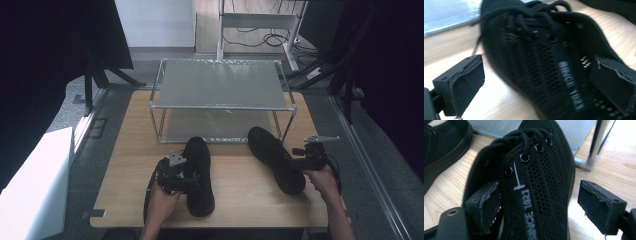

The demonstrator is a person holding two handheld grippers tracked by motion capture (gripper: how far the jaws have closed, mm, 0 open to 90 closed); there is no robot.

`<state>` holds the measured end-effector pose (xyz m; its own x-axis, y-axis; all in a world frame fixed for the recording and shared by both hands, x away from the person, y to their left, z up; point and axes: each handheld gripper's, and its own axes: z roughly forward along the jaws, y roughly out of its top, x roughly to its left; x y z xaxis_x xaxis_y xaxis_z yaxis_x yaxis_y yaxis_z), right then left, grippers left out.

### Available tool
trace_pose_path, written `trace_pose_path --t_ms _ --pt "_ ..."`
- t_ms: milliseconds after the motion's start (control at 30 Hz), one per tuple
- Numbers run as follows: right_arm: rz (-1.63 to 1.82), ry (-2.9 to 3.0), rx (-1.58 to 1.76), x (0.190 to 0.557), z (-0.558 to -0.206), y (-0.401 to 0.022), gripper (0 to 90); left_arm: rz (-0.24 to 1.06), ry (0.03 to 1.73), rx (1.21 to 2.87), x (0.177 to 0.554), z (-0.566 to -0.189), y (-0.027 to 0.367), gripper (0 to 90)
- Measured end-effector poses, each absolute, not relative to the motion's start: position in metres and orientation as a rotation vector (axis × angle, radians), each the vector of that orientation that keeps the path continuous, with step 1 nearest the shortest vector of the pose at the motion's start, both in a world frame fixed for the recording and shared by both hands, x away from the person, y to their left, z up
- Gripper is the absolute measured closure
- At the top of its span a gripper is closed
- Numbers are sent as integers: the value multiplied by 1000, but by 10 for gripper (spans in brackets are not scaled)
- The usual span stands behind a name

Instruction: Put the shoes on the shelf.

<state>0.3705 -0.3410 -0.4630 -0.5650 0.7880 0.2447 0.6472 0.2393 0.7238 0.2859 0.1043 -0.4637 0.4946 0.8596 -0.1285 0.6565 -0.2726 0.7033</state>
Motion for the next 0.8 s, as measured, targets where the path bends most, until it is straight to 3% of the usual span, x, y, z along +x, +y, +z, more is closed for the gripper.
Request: trace_pose_path --t_ms 200,367,500,567,700,800 --pt "1190 2359 1374 380 -478 -331 221 332 1305 2032 293 -476 98 11" --pt "1161 2309 1408 380 -484 -333 389 346 1343 2049 300 -485 91 46" --pt "1122 2247 1405 375 -483 -333 532 437 1365 2042 298 -484 85 169" --pt "1107 2210 1408 372 -482 -334 603 469 1361 2032 295 -481 86 292" --pt "1091 2159 1417 368 -480 -333 663 491 1353 2011 292 -478 95 518" --pt "1124 2121 1443 365 -478 -333 697 482 1347 2008 291 -479 102 592"
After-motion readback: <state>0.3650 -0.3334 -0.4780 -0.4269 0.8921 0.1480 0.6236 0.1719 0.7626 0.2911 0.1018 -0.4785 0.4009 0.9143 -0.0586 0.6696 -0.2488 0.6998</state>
